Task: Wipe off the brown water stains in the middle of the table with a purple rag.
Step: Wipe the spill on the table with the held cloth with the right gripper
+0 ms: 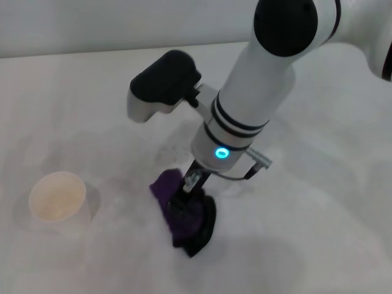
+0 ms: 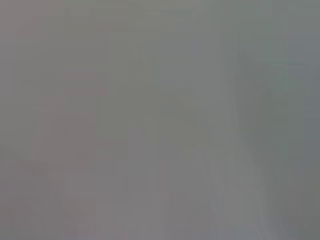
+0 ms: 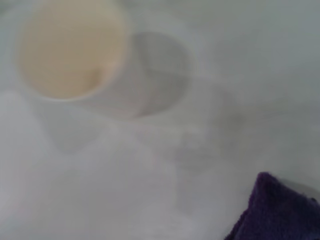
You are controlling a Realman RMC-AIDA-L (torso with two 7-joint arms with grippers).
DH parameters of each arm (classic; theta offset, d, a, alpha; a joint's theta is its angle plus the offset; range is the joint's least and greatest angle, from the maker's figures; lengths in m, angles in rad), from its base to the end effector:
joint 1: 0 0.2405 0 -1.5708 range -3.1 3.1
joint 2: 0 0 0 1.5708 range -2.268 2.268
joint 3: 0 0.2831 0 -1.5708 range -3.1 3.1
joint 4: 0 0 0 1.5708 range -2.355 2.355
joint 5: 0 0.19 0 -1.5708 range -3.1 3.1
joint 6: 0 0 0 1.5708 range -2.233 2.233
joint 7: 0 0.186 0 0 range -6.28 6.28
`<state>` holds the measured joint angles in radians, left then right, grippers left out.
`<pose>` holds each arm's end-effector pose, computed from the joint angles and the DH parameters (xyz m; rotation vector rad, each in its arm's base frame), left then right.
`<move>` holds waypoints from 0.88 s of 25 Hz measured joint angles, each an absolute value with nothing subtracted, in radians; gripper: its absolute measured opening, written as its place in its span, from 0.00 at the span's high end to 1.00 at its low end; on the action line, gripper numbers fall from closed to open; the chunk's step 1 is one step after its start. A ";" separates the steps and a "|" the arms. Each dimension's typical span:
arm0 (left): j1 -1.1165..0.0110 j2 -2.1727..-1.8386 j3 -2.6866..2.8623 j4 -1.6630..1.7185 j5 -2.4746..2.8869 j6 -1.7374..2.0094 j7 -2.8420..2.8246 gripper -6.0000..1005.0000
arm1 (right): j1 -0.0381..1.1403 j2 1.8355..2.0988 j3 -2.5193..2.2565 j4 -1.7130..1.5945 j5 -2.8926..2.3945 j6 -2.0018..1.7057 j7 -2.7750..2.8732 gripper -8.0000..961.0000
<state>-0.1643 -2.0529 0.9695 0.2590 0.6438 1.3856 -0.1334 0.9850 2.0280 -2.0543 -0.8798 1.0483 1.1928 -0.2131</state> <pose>-0.3773 0.2916 0.0456 -1.5963 -0.2110 -0.5141 0.1580 0.3433 -0.1658 -2.7615 1.0126 -0.6586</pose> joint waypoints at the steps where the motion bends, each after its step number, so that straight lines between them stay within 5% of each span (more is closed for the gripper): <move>1: -0.168 -2.053 0.970 0.259 0.644 1.384 -0.133 0.13 | 0.983 2.028 -2.064 -0.878 1.075 1.184 -0.226 0.92; 22: -0.167 -2.039 0.956 0.261 0.638 1.344 -0.133 0.13 | 0.878 2.012 -1.532 -0.898 0.554 1.377 -0.263 0.91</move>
